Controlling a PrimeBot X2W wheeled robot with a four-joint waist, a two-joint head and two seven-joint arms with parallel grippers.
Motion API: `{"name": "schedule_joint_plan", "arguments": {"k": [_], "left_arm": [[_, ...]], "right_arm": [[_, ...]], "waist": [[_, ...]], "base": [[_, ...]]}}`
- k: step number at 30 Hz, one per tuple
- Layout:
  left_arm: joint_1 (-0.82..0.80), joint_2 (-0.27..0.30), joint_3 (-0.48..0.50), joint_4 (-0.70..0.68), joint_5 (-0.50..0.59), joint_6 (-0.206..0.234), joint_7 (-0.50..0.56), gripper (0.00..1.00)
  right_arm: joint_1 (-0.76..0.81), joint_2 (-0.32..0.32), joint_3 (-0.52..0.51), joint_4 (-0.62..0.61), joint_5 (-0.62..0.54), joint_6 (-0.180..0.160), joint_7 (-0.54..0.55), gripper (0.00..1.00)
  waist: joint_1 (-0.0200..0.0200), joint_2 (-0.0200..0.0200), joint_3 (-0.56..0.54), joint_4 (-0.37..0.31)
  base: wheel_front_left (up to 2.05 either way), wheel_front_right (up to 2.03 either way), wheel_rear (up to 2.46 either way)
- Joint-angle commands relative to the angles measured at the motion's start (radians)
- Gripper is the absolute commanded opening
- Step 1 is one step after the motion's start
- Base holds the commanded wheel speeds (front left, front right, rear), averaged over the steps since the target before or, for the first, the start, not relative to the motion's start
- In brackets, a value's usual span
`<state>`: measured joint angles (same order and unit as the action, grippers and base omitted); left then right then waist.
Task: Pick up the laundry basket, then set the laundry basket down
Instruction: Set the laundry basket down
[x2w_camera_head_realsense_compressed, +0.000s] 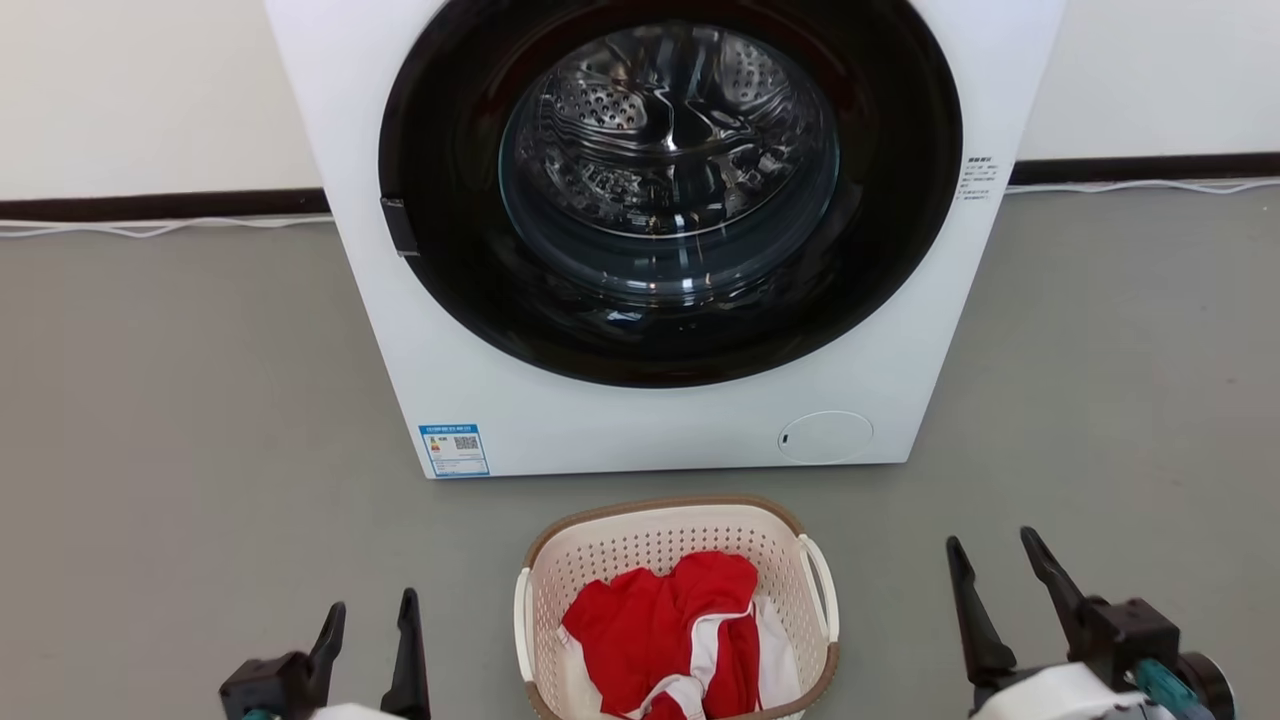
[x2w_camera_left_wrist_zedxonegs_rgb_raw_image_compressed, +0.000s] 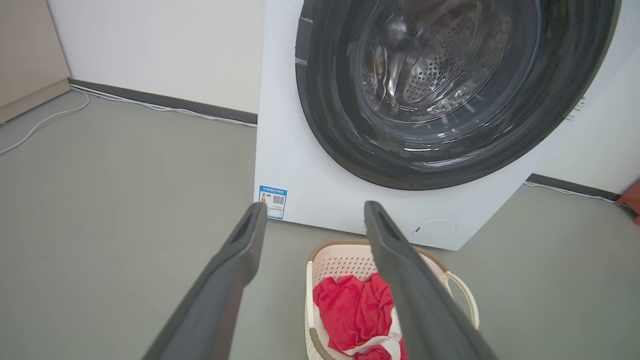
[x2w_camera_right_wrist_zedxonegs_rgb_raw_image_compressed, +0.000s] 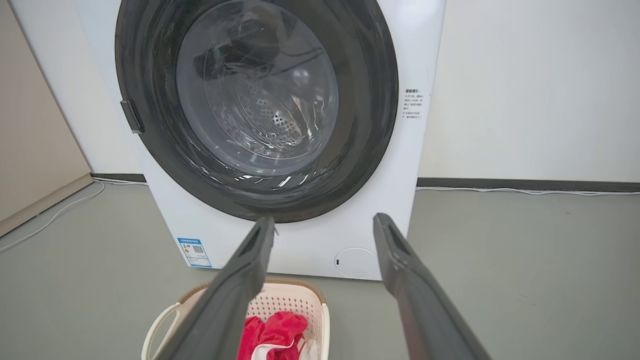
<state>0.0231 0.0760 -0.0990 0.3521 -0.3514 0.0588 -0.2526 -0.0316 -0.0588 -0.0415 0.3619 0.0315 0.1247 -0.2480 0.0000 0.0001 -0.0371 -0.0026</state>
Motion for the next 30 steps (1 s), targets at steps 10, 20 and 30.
{"name": "schedule_joint_plan", "arguments": {"k": [10, 20, 30], "left_arm": [[0.042, -0.020, 0.119, -0.062, 0.037, -0.051, -0.009, 1.00], [0.039, -0.025, 0.125, -0.059, 0.038, -0.062, -0.009, 1.00], [0.035, -0.026, 0.109, -0.058, 0.020, -0.056, -0.009, 1.00]], "right_arm": [[0.069, 0.002, -0.023, -0.083, -0.009, 0.006, -0.014, 1.00], [0.067, 0.006, -0.021, -0.070, -0.010, 0.006, -0.014, 1.00], [0.062, 0.007, -0.017, -0.066, -0.008, 0.006, -0.014, 1.00]], "waist": [[0.0000, -0.0001, -0.022, -0.002], [0.0000, -0.0001, -0.017, -0.002], [0.0000, -0.0001, -0.010, -0.005]], "base": [[0.00, 0.00, 0.00], [0.00, 0.00, 0.00], [0.00, 0.00, 0.00]]}}
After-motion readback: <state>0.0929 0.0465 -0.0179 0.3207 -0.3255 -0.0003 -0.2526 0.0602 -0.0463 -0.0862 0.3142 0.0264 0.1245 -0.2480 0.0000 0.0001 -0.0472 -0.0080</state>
